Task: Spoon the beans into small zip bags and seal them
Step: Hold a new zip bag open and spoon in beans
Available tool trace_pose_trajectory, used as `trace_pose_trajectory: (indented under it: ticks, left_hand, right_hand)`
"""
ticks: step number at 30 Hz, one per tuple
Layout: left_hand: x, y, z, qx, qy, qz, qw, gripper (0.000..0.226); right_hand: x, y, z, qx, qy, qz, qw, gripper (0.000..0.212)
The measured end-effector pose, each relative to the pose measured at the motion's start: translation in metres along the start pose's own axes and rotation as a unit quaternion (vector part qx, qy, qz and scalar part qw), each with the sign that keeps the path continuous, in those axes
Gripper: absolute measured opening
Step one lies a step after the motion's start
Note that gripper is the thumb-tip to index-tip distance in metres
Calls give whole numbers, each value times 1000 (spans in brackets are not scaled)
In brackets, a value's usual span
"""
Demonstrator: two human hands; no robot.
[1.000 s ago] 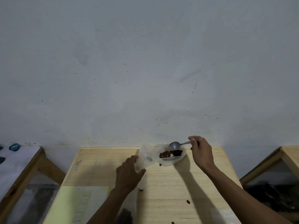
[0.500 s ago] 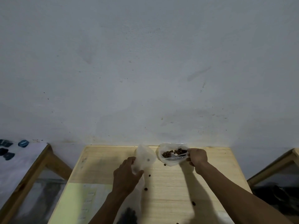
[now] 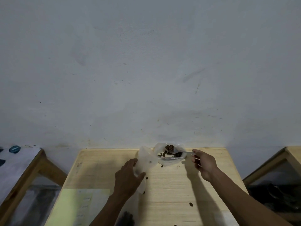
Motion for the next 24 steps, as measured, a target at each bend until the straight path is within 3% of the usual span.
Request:
trace_pose_trajectory:
  ticks: [16, 24]
  left_hand:
    - [37, 15, 12, -20, 44, 9, 999, 59]
    - [39, 10, 8, -14, 56, 4, 998, 61]
  right_hand:
    - [-94, 0, -75, -38, -224, -118, 967, 20]
    - [-98, 28, -107, -71, -362, -266, 891, 18]
Point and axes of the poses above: each hand's wrist, its own z-axis towards the middle knuckle, its own y-axis out of the palm, x = y × z, the point moved 6 cm from there along z, towards the middle knuckle, and after that the axes turned 12 degrees about -z, right-handed, at the moved point
